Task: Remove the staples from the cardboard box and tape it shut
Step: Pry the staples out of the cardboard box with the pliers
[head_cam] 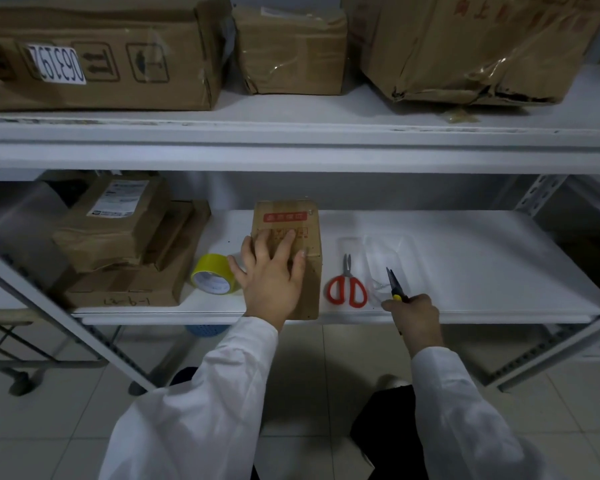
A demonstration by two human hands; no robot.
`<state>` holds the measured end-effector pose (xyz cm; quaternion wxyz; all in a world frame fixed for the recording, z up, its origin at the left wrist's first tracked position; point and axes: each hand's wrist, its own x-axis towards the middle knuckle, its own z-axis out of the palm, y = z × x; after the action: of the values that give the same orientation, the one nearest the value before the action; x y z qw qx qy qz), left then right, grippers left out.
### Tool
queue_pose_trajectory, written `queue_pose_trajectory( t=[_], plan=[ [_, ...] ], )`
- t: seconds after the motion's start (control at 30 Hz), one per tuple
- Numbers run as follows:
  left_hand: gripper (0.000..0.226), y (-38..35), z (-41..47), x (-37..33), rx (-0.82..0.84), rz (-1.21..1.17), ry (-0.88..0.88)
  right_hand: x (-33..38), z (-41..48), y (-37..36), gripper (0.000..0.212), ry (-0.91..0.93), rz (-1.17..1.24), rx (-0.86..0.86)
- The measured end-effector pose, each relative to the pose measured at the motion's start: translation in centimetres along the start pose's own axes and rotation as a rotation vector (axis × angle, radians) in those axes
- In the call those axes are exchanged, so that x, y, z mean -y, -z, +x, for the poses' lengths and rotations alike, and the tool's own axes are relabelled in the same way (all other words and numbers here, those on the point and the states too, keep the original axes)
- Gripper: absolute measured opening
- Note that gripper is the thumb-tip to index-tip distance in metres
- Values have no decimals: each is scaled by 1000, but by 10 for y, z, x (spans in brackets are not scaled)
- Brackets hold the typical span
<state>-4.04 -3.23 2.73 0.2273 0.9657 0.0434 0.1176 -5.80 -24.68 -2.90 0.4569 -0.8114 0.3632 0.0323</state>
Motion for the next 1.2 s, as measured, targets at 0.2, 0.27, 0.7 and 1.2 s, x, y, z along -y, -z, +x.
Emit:
queue_pose_trajectory(
  t=[0.2,0.27,0.7,1.2],
  plan=[
    [51,3,0,-3,-14,-8,26,6,-9,3,43,56,-20,-67],
    [63,7,3,-9,16,6,62,11,-11,4,43,118,11,-76],
    [74,7,11,-25,21,60,112,77,-45,13,45,734,-317,-144],
    [73,10,10,-24,24,81,104,105,-47,1,40,781,-584,-248]
  ],
)
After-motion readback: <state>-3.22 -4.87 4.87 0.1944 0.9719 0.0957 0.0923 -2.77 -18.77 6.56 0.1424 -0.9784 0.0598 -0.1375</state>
